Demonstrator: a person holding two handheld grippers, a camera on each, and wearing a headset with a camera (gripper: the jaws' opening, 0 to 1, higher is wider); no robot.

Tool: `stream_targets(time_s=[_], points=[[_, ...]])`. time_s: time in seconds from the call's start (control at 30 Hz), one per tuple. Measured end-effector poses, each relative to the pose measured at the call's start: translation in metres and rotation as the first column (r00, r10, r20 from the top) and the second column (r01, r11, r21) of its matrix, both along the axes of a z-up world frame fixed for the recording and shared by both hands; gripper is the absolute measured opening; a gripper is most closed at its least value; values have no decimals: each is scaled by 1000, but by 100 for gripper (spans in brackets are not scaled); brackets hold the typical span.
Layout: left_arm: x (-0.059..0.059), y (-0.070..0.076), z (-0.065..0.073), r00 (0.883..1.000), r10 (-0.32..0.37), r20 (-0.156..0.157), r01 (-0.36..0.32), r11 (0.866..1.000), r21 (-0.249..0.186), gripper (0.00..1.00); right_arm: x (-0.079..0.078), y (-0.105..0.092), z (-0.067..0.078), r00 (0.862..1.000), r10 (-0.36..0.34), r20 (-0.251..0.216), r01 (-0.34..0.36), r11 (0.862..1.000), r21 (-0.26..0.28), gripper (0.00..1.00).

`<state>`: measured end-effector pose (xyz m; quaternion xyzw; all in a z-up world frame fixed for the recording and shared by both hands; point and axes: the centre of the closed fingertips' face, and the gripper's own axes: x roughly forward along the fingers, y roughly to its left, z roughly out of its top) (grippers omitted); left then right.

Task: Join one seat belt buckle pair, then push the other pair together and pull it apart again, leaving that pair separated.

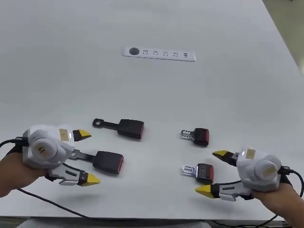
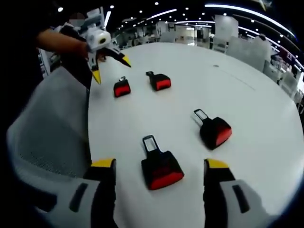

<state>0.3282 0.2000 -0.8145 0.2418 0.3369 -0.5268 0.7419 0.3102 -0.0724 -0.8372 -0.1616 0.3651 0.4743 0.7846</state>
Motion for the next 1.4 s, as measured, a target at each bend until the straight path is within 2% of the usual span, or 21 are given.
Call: stream_targets(time_s=[0.1, 0.3, 0.47, 0.53, 0.6, 0.67, 0.77, 0.83, 0.93, 1.07, 1.17, 1.4], points=[[-3, -6, -6, 999, -44, -12, 44, 999, 18, 78, -2, -2, -3, 1000, 20, -12, -21, 1000, -11, 75], [0, -16, -16, 995, -96, -34, 97, 995, 30, 74, -6, -3, -7, 997, 65, -29, -66, 997, -29, 71], [6, -16, -24, 990, -137, -38, 139, 989, 56, 70, -7, -4, -13, 994, 99, -52, -101, 994, -43, 66], [7, -14, -31, 986, -160, -36, 163, 983, 85, 68, -9, -4, -15, 992, 111, -65, -114, 992, -44, 64], [3, -14, -36, 981, -186, -56, 191, 977, 96, 65, -11, -5, -17, 989, 124, -77, -128, 991, -50, 59], [1, -16, -38, 977, -206, -58, 211, 972, 100, 61, -11, -6, -18, 989, 132, -73, -136, 989, -59, 55], [1, -17, -43, 975, -210, -70, 217, 971, 104, 59, -11, -7, -18, 988, 137, -72, -141, 989, -51, 54], [2, -19, -43, 973, -222, -58, 227, 968, 106, 58, -11, -8, -18, 986, 154, -71, -158, 986, -54, 51], [6, -20, -43, 976, -210, -61, 215, 972, 95, 54, -10, -12, -19, 981, 184, -58, -188, 979, -80, 48], [6, -20, -43, 974, -218, -56, 223, 970, 100, 50, -7, -13, -20, 978, 201, -50, -205, 975, -91, 44], [5, -20, -43, 974, -219, -57, 223, 970, 93, 40, -4, -15, -21, 974, 222, -35, -225, 969, -107, 38], [5, -21, -43, 972, -231, -48, 235, 967, 99, 38, -3, -17, -21, 970, 241, -22, -242, 967, -78, 36]])
